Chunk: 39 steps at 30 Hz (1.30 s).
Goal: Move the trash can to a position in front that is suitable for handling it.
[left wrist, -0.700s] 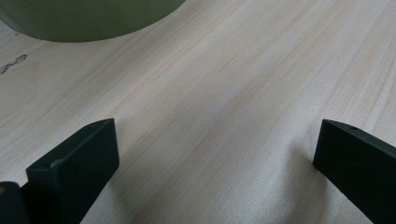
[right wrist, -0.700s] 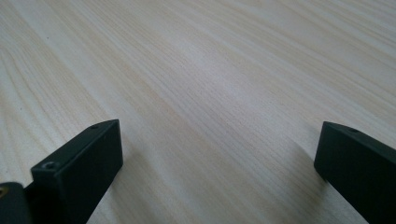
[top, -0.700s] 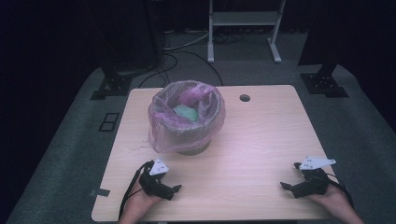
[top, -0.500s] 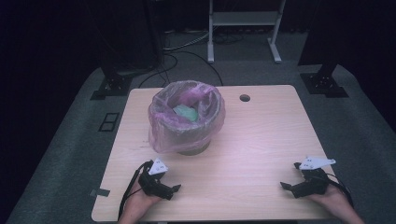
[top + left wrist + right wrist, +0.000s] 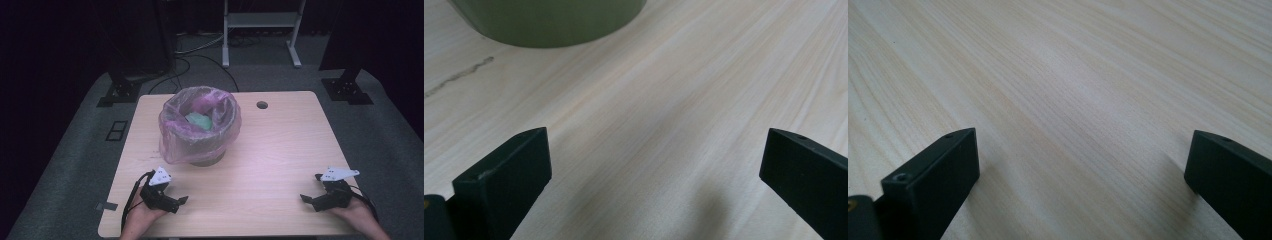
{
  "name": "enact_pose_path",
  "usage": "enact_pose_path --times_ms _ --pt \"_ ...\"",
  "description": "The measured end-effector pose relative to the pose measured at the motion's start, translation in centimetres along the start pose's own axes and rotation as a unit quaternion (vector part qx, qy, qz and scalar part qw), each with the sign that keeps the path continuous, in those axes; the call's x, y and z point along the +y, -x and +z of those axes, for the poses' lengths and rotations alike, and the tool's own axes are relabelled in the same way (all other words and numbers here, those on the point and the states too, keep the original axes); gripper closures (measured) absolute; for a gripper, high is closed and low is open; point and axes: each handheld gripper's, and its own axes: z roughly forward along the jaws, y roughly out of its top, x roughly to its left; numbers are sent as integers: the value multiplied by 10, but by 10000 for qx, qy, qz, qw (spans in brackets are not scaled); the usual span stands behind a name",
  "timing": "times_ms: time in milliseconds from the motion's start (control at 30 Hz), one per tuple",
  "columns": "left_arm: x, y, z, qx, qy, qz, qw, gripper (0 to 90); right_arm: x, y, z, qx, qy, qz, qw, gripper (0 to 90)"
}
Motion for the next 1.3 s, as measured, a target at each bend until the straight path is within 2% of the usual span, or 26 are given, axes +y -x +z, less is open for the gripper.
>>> enact_pose_path --times_ms 233,300,333,433,533,567,600,633,667,867,900,933,1167,1300 --pt "13 -1 -20 29 157 -78 9998 0 0 0 0 -2 0 0 10000 0" --pt "22 -1 -34 72 274 -107 9995 0 0 0 0 -2 -1 -1 10000 0" --pt "22 -1 -34 72 274 -107 9995 0 0 0 0 -3 1 1 10000 0" --pt "35 -3 -51 132 389 -80 9991 0 0 0 0 -3 1 1 10000 0" --pt "41 -5 -57 156 431 -61 9989 0 0 0 0 -5 -1 3 10000 0" --pt "50 -7 -65 169 471 -32 9987 0 0 0 0 -17 3 12 10000 0" --pt "50 -7 -65 169 471 -32 9987 0 0 0 0 -18 3 14 10000 0" --pt "60 -10 -73 133 535 -15 9985 0 0 0 0 -19 3 15 10000 0" --pt "60 -10 -73 133 535 -15 9985 0 0 0 0 -20 3 18 10000 0" --pt "95 -19 -93 147 699 21 9974 0 0 0 0 -28 4 23 10000 0" --pt "106 -24 -97 157 763 18 9970 0 0 0 0 -27 4 24 10000 0" --pt "106 -24 -97 157 763 18 9970 0 0 0 0 -27 4 24 10000 0" --pt "150 -45 -105 134 922 9 9957 0 0 0 0 -28 4 24 10000 0" --pt "173 -56 -105 210 944 29 9953 0 0 1 0 -41 6 37 10000 0"
